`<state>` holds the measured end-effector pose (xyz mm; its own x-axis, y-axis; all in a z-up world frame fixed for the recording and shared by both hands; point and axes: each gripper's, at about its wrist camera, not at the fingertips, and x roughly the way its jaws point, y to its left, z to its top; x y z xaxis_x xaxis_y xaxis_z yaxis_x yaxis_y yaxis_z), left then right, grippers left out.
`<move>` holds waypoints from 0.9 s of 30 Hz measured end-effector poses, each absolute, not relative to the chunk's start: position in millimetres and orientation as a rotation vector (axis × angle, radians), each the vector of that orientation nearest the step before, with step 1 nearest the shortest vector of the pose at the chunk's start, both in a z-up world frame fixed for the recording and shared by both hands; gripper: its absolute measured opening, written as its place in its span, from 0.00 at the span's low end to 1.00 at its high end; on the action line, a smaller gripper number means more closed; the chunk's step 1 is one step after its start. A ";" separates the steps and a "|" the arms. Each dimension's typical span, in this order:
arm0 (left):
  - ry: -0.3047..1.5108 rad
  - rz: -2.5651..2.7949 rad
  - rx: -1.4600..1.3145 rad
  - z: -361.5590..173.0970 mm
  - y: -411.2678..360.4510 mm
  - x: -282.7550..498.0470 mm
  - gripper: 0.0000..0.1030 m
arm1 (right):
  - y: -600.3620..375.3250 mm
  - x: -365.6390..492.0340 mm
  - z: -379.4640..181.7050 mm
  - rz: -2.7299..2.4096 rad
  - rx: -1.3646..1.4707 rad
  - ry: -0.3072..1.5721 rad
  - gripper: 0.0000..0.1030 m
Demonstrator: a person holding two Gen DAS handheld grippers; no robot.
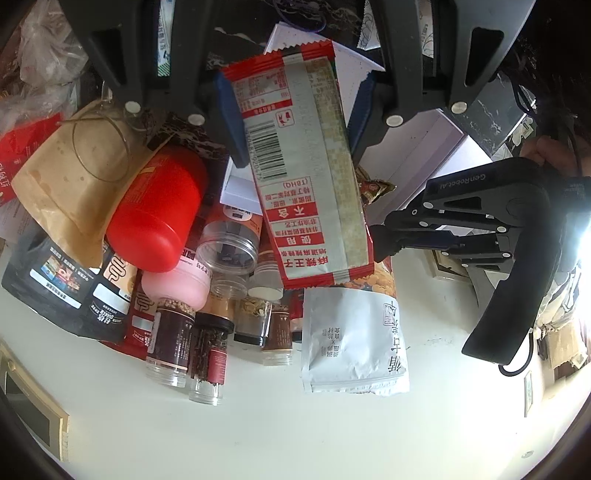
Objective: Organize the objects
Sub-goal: 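Carry the red packet with right tool while left tool carries the black scrunchie to the box, then lower and release the red packet in the box while left tool lowers the scrunchie inside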
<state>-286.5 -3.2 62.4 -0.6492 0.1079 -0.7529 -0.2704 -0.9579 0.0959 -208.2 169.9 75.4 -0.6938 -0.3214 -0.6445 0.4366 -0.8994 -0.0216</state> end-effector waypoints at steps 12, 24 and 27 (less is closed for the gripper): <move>0.354 2.714 -1.150 60.1 16.4 -335.6 0.24 | 169.5 -257.3 70.0 -2.566 0.955 0.216 0.51; 0.409 2.672 -1.243 27.5 24.1 -365.7 0.24 | 171.6 -291.9 25.0 -2.523 1.094 0.161 0.51; 0.403 2.648 -1.278 17.7 26.1 -370.7 0.24 | 169.9 -295.1 17.9 -2.517 1.114 0.161 0.51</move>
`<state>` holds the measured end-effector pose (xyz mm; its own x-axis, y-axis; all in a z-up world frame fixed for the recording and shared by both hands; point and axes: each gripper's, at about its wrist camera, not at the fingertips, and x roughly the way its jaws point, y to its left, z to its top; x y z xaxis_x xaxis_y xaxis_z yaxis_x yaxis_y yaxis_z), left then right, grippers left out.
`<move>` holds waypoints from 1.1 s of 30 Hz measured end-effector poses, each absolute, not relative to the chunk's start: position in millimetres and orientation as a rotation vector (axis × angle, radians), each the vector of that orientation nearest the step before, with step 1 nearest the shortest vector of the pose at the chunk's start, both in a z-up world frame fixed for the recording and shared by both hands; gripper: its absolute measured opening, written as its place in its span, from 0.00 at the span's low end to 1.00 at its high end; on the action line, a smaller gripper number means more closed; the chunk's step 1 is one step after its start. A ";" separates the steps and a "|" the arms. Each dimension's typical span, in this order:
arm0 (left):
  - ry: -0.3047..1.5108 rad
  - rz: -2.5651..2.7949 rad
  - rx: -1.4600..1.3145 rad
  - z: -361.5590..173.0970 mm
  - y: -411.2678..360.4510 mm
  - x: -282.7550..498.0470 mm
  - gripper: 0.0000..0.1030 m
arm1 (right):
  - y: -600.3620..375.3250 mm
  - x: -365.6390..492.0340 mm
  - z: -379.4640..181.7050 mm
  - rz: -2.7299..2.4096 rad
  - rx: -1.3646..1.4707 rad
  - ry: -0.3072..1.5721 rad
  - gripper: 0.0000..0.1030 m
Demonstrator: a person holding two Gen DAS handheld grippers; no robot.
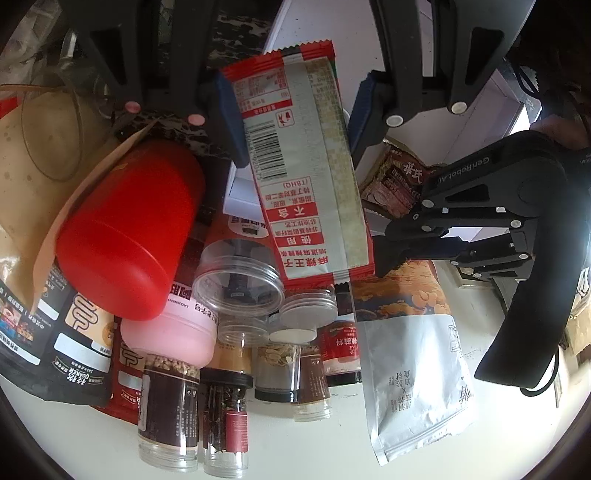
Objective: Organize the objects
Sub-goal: 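Lower and release the red packet in the box while left tool lowers the scrunchie inside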
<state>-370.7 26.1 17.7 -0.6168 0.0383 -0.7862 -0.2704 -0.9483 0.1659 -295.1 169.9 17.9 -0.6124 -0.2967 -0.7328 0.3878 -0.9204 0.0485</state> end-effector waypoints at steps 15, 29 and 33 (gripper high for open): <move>0.403 2.558 -1.383 -17.7 37.5 -384.5 0.24 | 155.5 -295.6 -5.8 -2.482 1.178 0.184 0.51; 0.426 2.526 -1.432 -37.3 44.4 -388.4 0.24 | 156.3 -299.1 -16.7 -2.472 1.224 0.174 0.45; 0.437 2.525 -1.431 -40.2 46.6 -388.2 0.24 | 157.0 -300.2 -19.8 -2.469 1.241 0.171 0.45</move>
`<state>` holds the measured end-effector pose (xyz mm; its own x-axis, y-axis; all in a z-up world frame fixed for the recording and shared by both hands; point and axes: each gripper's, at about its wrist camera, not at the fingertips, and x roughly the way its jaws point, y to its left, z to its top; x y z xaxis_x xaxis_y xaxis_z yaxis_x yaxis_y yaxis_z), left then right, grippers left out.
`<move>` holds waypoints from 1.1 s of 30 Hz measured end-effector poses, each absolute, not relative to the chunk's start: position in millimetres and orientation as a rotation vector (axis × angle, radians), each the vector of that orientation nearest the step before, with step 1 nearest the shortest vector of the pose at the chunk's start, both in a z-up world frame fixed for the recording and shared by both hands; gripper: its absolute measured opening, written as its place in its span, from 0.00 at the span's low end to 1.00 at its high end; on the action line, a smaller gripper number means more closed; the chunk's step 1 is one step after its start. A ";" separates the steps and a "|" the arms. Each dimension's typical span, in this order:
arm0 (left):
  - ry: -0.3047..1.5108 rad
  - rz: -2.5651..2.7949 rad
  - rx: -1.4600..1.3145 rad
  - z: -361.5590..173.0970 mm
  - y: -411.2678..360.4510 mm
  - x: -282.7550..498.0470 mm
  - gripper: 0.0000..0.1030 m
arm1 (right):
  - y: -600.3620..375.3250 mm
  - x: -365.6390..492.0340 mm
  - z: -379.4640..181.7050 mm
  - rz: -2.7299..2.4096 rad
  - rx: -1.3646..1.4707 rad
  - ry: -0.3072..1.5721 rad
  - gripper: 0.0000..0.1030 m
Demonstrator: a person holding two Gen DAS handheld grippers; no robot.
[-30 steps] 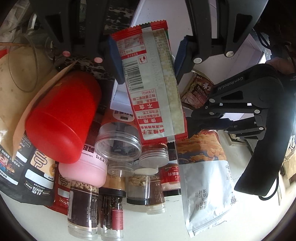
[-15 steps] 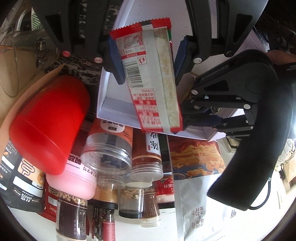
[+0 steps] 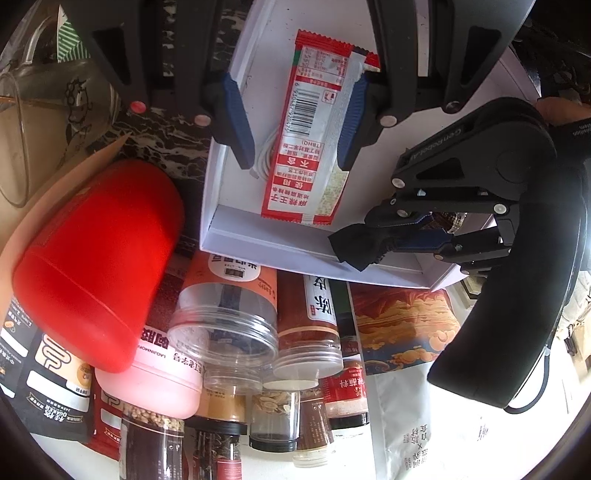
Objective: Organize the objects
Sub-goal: 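Lower and release the red packet in the box while left tool lowers the scrunchie inside, then withdraw both tools from the box toward the items on the table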
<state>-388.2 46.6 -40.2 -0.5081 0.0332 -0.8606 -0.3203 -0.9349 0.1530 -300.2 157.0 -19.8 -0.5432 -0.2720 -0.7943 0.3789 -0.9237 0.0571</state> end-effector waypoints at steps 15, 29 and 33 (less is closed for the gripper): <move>0.406 2.507 -1.465 -45.6 51.3 -389.3 0.34 | 157.8 -301.6 -11.7 -2.483 1.220 0.172 0.45; 0.364 2.577 -1.450 -23.6 52.5 -371.8 0.49 | 168.3 -296.3 9.0 -2.546 1.198 0.164 0.51; 0.319 2.612 -1.439 -12.3 49.1 -356.4 0.49 | 169.8 -289.8 17.2 -2.560 1.190 0.174 0.51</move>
<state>-356.4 49.1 -12.3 -0.5319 0.0223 -0.8465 -0.2256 -0.9673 0.1163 -289.8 169.8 17.2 -0.6057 -0.2284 -0.7622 0.3296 -0.9439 0.0209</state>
